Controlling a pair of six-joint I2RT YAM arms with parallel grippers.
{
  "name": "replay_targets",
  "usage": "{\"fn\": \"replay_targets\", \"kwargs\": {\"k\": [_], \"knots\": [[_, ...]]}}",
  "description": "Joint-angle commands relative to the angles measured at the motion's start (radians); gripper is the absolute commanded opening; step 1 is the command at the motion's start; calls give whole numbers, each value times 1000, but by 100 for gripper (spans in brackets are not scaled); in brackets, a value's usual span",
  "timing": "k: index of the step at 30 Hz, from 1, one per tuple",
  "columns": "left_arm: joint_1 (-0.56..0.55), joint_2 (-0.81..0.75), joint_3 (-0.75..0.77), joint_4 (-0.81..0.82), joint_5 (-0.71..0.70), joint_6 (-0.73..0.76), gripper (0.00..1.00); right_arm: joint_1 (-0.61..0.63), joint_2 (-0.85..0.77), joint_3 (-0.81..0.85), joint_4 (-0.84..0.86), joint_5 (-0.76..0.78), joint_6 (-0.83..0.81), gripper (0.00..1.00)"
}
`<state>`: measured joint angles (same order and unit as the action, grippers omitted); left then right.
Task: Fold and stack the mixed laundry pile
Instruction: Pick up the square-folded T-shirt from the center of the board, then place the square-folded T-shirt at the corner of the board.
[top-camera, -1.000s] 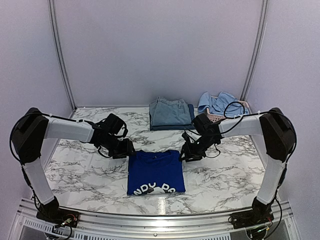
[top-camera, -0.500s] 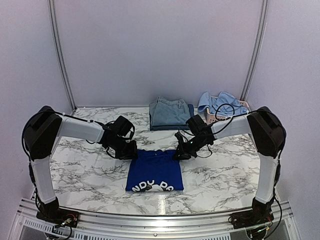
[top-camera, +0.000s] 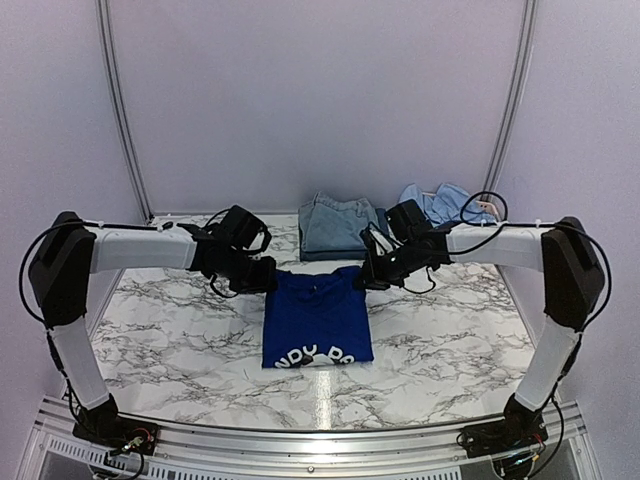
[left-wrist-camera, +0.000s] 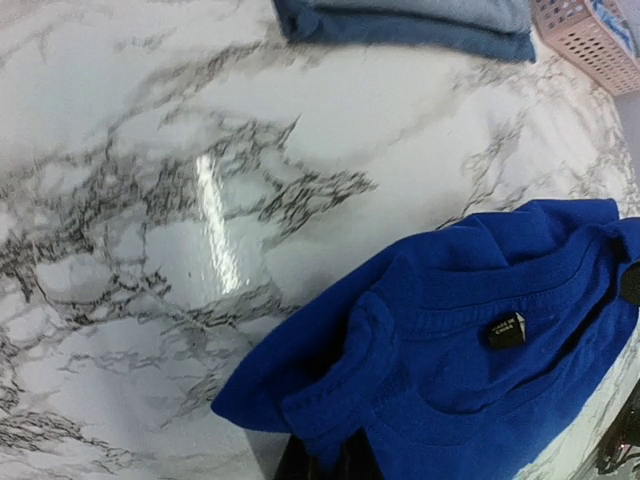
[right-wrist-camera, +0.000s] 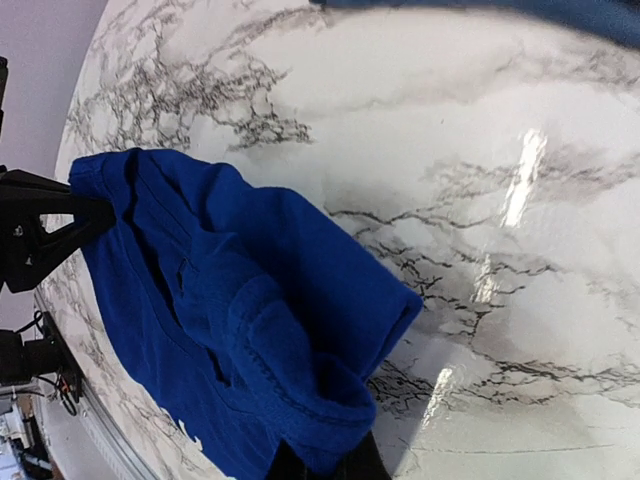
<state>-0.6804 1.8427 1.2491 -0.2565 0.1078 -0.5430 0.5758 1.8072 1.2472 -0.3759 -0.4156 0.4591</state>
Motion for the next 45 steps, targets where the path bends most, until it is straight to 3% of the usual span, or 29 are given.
{"fn": "replay_targets", "kwargs": {"k": [1,13,29,45], "knots": [[-1,-49,74,-9,-50,73,0,2,-56,42,-9,106,-35,0],[19,51,388,-6,-85,181,0,-66,-62,238,-45,285,-131,0],[87,507,1077,7,-54,225,0,-267,212,680,-99,277,-272,0],[169,776,1227,318,-35,103,0,-317,602,1100,-110,249,-292,0]]}}
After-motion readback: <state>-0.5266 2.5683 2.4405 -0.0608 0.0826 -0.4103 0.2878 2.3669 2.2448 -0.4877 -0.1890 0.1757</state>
